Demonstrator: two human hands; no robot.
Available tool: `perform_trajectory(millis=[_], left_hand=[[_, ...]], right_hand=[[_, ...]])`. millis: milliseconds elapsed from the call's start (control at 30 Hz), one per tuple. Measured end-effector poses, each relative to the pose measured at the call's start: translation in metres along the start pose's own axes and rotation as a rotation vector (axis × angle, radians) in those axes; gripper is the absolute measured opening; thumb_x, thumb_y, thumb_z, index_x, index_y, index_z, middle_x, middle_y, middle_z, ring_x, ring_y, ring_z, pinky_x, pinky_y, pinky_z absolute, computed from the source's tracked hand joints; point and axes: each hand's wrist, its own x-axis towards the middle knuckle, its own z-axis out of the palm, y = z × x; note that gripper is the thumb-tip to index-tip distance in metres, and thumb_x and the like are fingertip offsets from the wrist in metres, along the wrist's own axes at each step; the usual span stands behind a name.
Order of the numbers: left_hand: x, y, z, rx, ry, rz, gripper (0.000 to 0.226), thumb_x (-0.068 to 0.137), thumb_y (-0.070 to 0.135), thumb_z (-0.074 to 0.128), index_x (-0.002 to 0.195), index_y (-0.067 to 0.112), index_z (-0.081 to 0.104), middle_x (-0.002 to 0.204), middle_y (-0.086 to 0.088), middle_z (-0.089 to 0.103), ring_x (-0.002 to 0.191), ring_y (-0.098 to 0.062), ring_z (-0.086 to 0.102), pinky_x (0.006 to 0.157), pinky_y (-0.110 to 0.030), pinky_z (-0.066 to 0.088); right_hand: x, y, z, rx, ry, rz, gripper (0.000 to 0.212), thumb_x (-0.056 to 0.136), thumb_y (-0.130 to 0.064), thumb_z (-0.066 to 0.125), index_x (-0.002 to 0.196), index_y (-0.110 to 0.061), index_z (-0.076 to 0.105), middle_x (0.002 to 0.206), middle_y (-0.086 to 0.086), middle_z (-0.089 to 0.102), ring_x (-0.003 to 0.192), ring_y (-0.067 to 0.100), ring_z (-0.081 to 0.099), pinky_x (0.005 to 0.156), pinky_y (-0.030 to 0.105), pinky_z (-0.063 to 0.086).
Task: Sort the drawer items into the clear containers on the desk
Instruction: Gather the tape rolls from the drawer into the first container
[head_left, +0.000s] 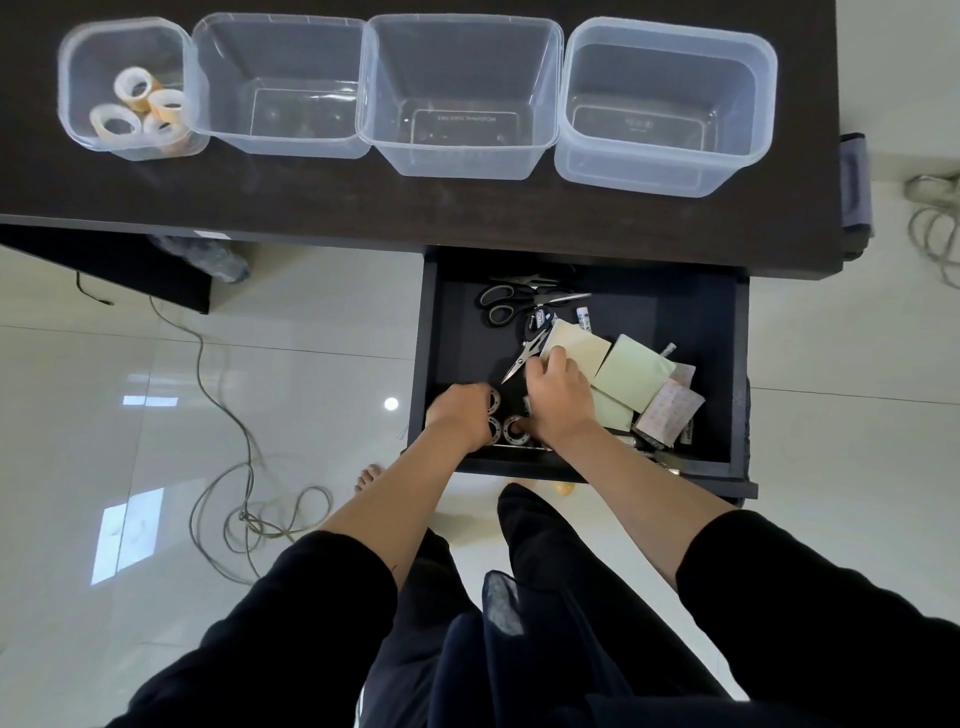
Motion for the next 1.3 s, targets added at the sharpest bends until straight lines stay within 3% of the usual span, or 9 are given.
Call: perform_trajectory(millis=[133,233,367,567,667,767,900,1133,1300], left_hand=[[0.004,0.000,-0.001,-0.077,-0.020,-0.035,0.036,0.082,0.001,0.057,0.117,0.012,0.055,0.113,-0.011,0.062,0.100,-0.029,0.061,0.079,-0.034,0.051],[0.007,0.000,-0.001,-0.125,-0.018,-0.056,0.034,0.082,0.000,0.058,0.114,0.011,0.057,0.113,-0.013,0.063,0.101,-0.030,0.061,0.083,-0.035,0.053],[0.009,0.000,0.001,-0.178,0.010,-0.076,0.031,0.080,0.005,0.065,0.111,0.010,0.061,0.111,-0.013,0.064,0.098,-0.029,0.062,0.085,-0.036,0.054],[0.006,0.001,0.001,-0.238,0.085,-0.116,0.027,0.078,0.005,0.067,0.104,0.009,0.063,0.105,-0.012,0.064,0.091,-0.029,0.063,0.075,-0.033,0.053],[0.006,0.000,0.002,-0.275,0.119,-0.131,0.027,0.077,0.005,0.067,0.103,0.011,0.062,0.103,-0.010,0.064,0.088,-0.028,0.062,0.069,-0.030,0.050],[0.006,0.000,0.003,-0.296,0.120,-0.114,0.032,0.076,0.009,0.069,0.106,0.013,0.062,0.103,-0.008,0.064,0.087,-0.026,0.062,0.067,-0.028,0.046],[0.008,-0.001,0.003,-0.304,0.091,-0.103,0.029,0.074,0.007,0.074,0.101,0.013,0.063,0.103,-0.009,0.065,0.082,-0.023,0.060,0.068,-0.027,0.046],[0.008,-0.002,0.000,-0.332,0.096,-0.105,0.021,0.077,-0.002,0.065,0.093,0.011,0.064,0.102,-0.011,0.064,0.077,-0.021,0.057,0.065,-0.028,0.047],[-0.003,-0.001,-0.005,-0.351,0.197,-0.079,0.028,0.079,-0.001,0.060,0.103,0.012,0.063,0.105,-0.009,0.063,0.083,-0.024,0.060,0.067,-0.031,0.052]], right_hand=[[0.000,0.008,-0.003,0.138,0.024,0.000,0.052,0.064,-0.024,0.083,0.107,-0.012,0.056,0.109,0.010,0.044,0.096,0.028,0.047,0.085,0.037,0.041],[-0.007,0.020,-0.004,0.260,0.027,0.014,0.054,0.062,-0.039,0.083,0.111,-0.028,0.062,0.109,0.003,0.042,0.103,0.024,0.042,0.094,0.039,0.033],[-0.014,0.023,-0.004,0.246,0.030,-0.022,0.053,0.064,-0.042,0.081,0.114,-0.039,0.064,0.112,-0.001,0.040,0.107,0.022,0.039,0.097,0.039,0.030],[-0.011,0.019,-0.003,0.103,0.108,-0.022,0.052,0.057,-0.041,0.084,0.102,-0.021,0.066,0.110,0.008,0.047,0.101,0.030,0.045,0.094,0.042,0.033],[-0.009,0.012,0.002,-0.021,0.081,-0.035,0.038,0.050,-0.031,0.087,0.081,-0.018,0.069,0.106,0.009,0.050,0.094,0.034,0.049,0.095,0.049,0.036],[-0.004,0.013,0.004,0.050,0.112,-0.019,0.021,0.054,-0.022,0.085,0.066,-0.016,0.068,0.106,0.007,0.051,0.096,0.035,0.049,0.094,0.050,0.036],[-0.004,0.021,0.005,0.168,0.145,-0.032,0.018,0.067,-0.033,0.077,0.071,-0.015,0.073,0.113,0.007,0.051,0.104,0.034,0.044,0.100,0.048,0.028],[-0.011,0.022,-0.003,0.299,0.159,-0.030,0.021,0.069,-0.045,0.077,0.079,-0.027,0.074,0.115,0.001,0.052,0.105,0.030,0.046,0.103,0.053,0.028],[-0.021,0.020,-0.021,0.424,0.106,0.013,0.022,0.076,-0.042,0.072,0.090,-0.026,0.073,0.122,-0.004,0.050,0.115,0.022,0.047,0.113,0.056,0.005]])
